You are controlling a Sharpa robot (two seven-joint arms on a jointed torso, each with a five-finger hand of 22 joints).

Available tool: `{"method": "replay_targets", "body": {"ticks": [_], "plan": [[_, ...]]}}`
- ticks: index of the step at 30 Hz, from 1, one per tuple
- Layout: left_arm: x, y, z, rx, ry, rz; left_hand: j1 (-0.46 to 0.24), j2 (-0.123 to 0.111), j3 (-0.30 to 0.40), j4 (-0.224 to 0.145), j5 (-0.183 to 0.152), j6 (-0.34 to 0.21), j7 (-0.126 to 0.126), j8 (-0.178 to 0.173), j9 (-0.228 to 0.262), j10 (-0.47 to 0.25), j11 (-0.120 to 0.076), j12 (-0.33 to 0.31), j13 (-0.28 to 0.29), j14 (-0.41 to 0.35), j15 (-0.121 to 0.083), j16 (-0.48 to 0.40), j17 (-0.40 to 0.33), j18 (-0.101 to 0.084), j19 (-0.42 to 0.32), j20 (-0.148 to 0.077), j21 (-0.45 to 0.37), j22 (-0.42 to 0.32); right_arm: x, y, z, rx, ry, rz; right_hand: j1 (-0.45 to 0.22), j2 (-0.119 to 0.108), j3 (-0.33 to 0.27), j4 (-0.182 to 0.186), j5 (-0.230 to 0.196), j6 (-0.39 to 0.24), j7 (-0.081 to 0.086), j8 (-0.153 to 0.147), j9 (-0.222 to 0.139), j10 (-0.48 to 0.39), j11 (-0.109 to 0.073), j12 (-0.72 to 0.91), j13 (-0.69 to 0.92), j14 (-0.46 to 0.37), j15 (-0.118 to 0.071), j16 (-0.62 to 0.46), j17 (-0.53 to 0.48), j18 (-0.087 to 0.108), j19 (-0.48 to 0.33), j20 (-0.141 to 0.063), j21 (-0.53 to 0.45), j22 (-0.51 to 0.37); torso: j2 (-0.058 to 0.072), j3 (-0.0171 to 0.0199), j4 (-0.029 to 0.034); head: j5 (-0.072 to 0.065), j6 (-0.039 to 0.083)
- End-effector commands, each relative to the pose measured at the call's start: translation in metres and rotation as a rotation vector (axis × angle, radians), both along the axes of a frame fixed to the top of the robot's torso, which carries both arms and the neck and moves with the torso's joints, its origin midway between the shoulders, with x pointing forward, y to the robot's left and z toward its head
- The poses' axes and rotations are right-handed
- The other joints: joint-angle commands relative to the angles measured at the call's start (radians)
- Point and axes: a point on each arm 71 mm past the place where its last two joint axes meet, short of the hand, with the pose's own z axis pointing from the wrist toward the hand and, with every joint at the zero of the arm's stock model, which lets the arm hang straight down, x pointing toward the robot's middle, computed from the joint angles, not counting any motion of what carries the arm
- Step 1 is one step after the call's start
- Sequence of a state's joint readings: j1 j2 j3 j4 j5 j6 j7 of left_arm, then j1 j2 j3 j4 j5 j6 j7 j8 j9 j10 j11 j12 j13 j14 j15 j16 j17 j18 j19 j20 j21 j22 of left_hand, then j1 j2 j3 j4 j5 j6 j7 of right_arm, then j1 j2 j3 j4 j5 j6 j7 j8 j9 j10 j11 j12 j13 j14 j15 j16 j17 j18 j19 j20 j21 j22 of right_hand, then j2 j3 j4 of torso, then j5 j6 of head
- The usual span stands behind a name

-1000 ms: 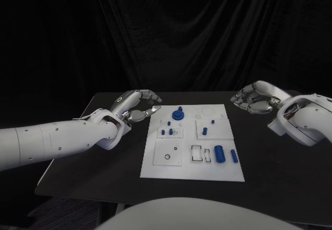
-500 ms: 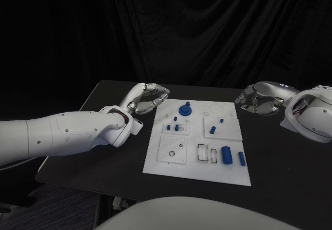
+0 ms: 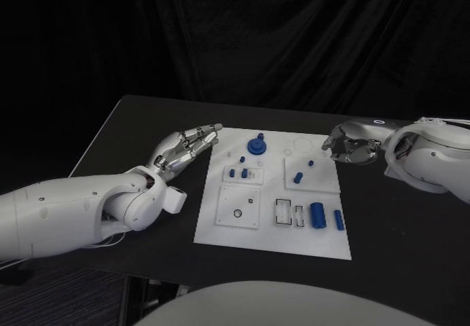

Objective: Assemble the parts on the task board

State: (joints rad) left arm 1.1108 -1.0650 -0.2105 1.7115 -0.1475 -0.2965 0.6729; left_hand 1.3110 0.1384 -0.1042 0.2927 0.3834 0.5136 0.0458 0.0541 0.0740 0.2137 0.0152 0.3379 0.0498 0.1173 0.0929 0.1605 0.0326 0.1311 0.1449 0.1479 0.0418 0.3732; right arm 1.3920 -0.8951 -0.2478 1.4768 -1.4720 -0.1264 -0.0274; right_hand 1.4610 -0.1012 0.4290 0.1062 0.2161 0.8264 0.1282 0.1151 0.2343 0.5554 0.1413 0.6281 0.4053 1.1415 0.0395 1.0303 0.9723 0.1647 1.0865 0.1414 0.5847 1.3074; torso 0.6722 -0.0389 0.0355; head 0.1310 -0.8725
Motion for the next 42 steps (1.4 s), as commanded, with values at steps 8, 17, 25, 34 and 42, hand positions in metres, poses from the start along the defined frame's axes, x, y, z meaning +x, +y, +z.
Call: {"method": "replay_targets", "body": {"ticks": [8,17,25,34,42], "plan": [[-0.014,0.004,0.021,-0.243,-0.109,-0.023,0.031,0.036,-0.083,0.0,0.003,-0.104,-0.031,-0.011,-0.029,-0.075,-0.024,-0.031,-0.006,-0.056,-0.011,-0.053,-0.009,0.004,-0.065,0.0,-0.014,-0.129,-0.003,-0.003,-0.01,-0.005,-0.018,-0.007,-0.017,0.003,-0.007,0.01,-0.003,-0.011,0.008,-0.009,-0.004,0.028,0.001,-0.014,-0.019,0.006,0.012,0.005,0.003,0.008,0.01,0.01,-0.007,0.023,0.035,-0.0245,0.0232,-0.056,0.0],[-0.018,0.01,0.023,-0.248,-0.103,-0.008,0.048,0.043,-0.101,-0.001,0.019,-0.121,-0.041,-0.013,-0.031,-0.087,-0.031,-0.031,-0.007,-0.067,-0.02,-0.063,-0.011,0.01,-0.081,-0.005,-0.016,-0.161,-0.005,0.002,-0.016,0.016,-0.028,0.013,-0.018,0.005,-0.009,0.013,-0.002,-0.018,0.013,-0.011,-0.007,0.056,0.0,-0.023,-0.036,0.015,0.015,0.012,0.008,0.007,0.023,0.014,-0.002,0.024,0.038,-0.0241,0.0238,-0.069,0.0],[-0.019,0.012,0.023,-0.249,-0.093,-0.012,0.113,0.049,-0.106,-0.007,0.086,-0.136,-0.05,-0.014,-0.032,-0.085,0.005,-0.005,-0.005,-0.048,0.022,-0.03,-0.006,0.007,-0.068,0.035,-0.009,-0.143,-0.005,0.006,-0.019,0.014,-0.018,0.022,-0.011,0.007,-0.003,0.009,0.015,-0.012,0.013,-0.005,-0.007,0.103,-0.005,-0.035,-0.06,0.019,0.012,0.015,0.008,0.007,0.035,0.013,0.0,0.027,0.035,-0.0271,0.0231,-0.086,0.0],[-0.018,0.012,0.022,-0.248,-0.081,-0.017,0.159,0.052,-0.102,-0.015,0.133,-0.138,-0.046,-0.013,-0.032,-0.082,0.035,0.012,-0.004,-0.036,0.044,-0.007,-0.003,0.013,-0.056,0.064,-0.005,-0.134,-0.004,0.01,-0.022,0.018,-0.018,0.029,-0.004,0.006,0.004,0.002,0.042,-0.016,0.017,-0.006,-0.01,0.138,-0.009,-0.047,-0.079,0.026,0.011,0.019,0.011,0.005,0.047,0.01,0.007,0.034,0.036,-0.027,0.0229,-0.095,0.0],[-0.016,0.012,0.02,-0.245,-0.072,-0.022,0.183,0.05,-0.095,-0.025,0.163,-0.133,-0.04,-0.012,-0.031,-0.078,0.052,0.025,-0.003,-0.023,0.058,0.015,0.0,0.014,-0.05,0.077,-0.003,-0.129,-0.003,0.013,-0.026,0.016,-0.013,0.033,0.002,0.008,0.008,-0.007,0.06,0.01,0.025,0.01,-0.003,0.165,-0.013,-0.048,-0.088,0.029,0.009,0.02,0.011,0.004,0.052,0.008,0.01,0.039,0.036,-0.0265,0.0184,-0.095,0.0]]}}
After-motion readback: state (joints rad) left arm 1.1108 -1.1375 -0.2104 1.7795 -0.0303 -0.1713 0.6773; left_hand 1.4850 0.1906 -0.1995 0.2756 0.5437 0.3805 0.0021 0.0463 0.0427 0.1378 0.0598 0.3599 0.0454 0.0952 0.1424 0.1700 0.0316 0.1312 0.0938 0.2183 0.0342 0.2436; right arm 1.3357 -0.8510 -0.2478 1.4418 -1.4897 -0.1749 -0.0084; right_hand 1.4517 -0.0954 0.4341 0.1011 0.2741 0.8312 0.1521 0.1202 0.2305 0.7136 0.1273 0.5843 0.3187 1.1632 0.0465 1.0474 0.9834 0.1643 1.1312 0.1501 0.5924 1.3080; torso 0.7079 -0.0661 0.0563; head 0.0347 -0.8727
